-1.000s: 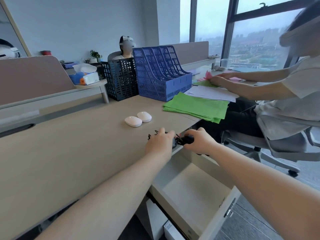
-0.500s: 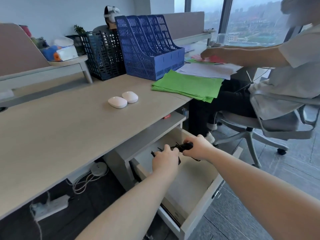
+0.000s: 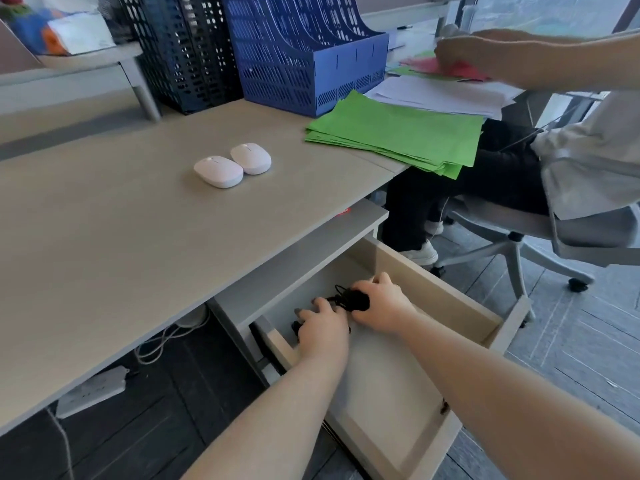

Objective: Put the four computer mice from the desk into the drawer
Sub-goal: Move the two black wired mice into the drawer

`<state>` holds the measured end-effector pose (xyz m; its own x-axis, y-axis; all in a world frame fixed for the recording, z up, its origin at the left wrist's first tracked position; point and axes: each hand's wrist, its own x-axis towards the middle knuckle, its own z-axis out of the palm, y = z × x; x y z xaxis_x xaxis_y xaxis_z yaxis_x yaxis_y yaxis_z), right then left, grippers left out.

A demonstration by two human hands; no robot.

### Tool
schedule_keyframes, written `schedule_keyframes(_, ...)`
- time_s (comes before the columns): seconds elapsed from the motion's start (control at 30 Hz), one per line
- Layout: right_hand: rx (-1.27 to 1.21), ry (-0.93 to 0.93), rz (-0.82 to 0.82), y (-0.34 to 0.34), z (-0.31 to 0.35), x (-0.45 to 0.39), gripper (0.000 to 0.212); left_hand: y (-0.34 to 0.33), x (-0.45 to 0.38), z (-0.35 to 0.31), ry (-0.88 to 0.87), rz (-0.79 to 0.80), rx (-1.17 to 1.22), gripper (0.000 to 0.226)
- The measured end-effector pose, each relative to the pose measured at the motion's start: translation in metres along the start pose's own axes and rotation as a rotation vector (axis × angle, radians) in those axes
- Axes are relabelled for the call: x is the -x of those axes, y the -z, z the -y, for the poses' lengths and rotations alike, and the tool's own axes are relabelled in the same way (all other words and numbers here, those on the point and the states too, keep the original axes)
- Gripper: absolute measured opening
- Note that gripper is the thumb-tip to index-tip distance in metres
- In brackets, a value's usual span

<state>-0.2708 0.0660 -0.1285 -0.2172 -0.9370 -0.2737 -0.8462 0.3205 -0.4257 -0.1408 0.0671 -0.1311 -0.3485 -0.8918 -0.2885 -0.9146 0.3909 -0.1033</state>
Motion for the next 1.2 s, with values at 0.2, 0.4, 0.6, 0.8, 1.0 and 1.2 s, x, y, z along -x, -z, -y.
schedule_keyframes(0.2, 0.032, 0.006, -0.017, -0.012, -0.004, -0.014, 0.054, -0.002, -0.009, -0.002, -0.036, 0.098, 0.175, 0.062)
schedule_keyframes(0.4, 0.029, 0.032, 0.007, -0.019, -0.007, -0.014, 0.058, -0.005, -0.010, -0.001, -0.055, 0.043, 0.294, 0.064)
schedule_keyframes(0.6, 0.085, 0.048, 0.003, -0.014, -0.005, -0.007, 0.055, -0.013, -0.007, -0.004, -0.059, -0.037, 0.248, 0.086)
schedule_keyframes(0.8, 0.073, 0.045, -0.022, -0.003, -0.003, 0.001, 0.046, -0.025, -0.005, -0.009, -0.041, -0.054, 0.271, 0.067)
schedule_keyframes(1.0, 0.094, 0.039, 0.015, 0.009, 0.003, 0.012, 0.042, -0.012, -0.002, -0.005, -0.004, -0.011, 0.276, 0.069)
schedule_keyframes(1.2, 0.078, 0.085, 0.005, 0.043, 0.020, 0.025, 0.032, 0.039, 0.015, 0.014, -0.065, -0.076, 0.165, 0.043)
